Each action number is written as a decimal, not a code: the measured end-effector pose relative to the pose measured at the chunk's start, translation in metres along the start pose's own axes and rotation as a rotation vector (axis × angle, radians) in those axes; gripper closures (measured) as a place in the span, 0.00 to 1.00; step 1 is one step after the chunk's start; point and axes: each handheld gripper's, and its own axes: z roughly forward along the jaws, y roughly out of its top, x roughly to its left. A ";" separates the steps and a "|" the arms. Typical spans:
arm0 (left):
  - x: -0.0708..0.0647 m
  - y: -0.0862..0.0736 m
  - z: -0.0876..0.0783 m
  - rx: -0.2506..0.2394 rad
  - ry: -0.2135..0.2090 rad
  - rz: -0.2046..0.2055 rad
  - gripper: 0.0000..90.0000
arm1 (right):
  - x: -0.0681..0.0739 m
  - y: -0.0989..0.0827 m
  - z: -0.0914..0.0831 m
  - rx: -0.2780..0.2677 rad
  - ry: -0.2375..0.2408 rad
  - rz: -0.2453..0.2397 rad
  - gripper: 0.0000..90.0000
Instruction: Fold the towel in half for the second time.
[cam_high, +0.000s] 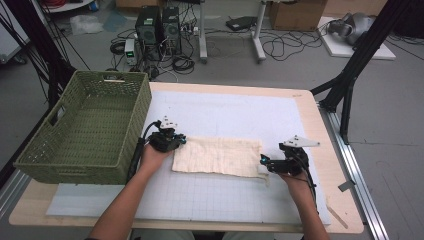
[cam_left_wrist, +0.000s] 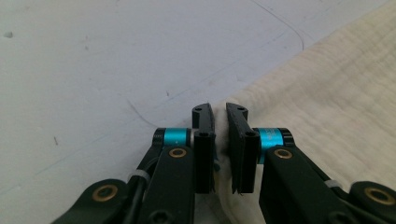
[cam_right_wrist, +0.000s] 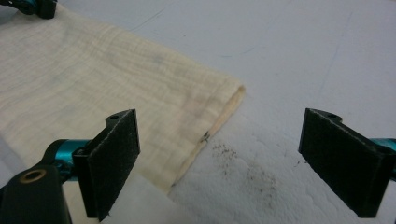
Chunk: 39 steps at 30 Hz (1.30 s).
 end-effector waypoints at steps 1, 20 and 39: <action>0.001 0.000 0.000 0.004 0.000 -0.002 0.91 | -0.001 0.003 0.005 0.016 -0.003 -0.009 0.13; 0.007 -0.002 -0.002 -0.004 -0.031 -0.075 0.93 | -0.012 0.028 0.063 0.165 0.085 -0.118 0.94; -0.002 -0.015 -0.033 -0.180 -0.067 -0.071 0.93 | 0.001 0.024 0.030 -0.047 0.022 -0.219 0.94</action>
